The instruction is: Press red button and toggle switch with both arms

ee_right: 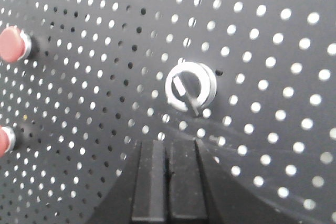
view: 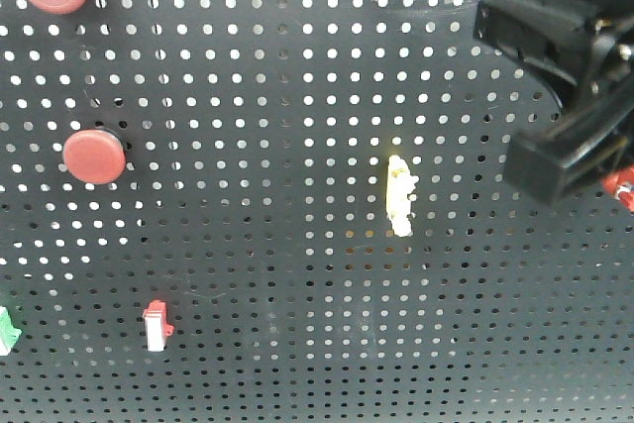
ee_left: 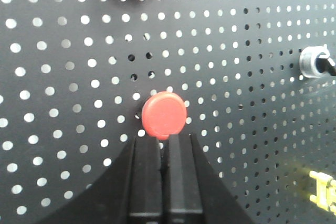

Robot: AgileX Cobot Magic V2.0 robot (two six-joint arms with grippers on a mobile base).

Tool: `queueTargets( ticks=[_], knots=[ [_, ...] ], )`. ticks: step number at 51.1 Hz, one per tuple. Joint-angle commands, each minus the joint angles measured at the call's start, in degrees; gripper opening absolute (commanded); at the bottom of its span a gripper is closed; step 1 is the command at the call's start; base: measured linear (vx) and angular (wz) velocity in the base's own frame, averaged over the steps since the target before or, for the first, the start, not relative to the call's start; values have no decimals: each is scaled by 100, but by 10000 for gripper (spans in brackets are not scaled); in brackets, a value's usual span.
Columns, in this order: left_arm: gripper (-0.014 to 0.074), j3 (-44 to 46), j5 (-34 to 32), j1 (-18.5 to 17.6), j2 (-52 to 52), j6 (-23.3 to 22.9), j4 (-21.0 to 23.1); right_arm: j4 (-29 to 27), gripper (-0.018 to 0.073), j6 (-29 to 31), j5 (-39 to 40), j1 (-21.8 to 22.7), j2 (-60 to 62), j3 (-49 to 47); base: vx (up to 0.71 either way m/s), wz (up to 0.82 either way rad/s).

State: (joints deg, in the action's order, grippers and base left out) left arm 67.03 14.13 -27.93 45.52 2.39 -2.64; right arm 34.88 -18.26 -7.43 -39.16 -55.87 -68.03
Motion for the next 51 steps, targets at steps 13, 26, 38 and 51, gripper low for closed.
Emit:
queueTargets(
  ticks=[13,26,38,51],
  knots=[
    [2,171,-405,-10,-8,-24,38,79,0,7,356,1,80,-143,0,0],
    [2,171,-417,-10,-8,-24,38,79,0,7,356,1,80,-143,0,0],
    [2,-382,-465,735,-347,-29,-258,79,0,7,361,1,82,-143,0,0],
    [2,-2890,-961,2175,-1661,-48,-215,79,0,7,361,1,82,-143,0,0]
  ],
)
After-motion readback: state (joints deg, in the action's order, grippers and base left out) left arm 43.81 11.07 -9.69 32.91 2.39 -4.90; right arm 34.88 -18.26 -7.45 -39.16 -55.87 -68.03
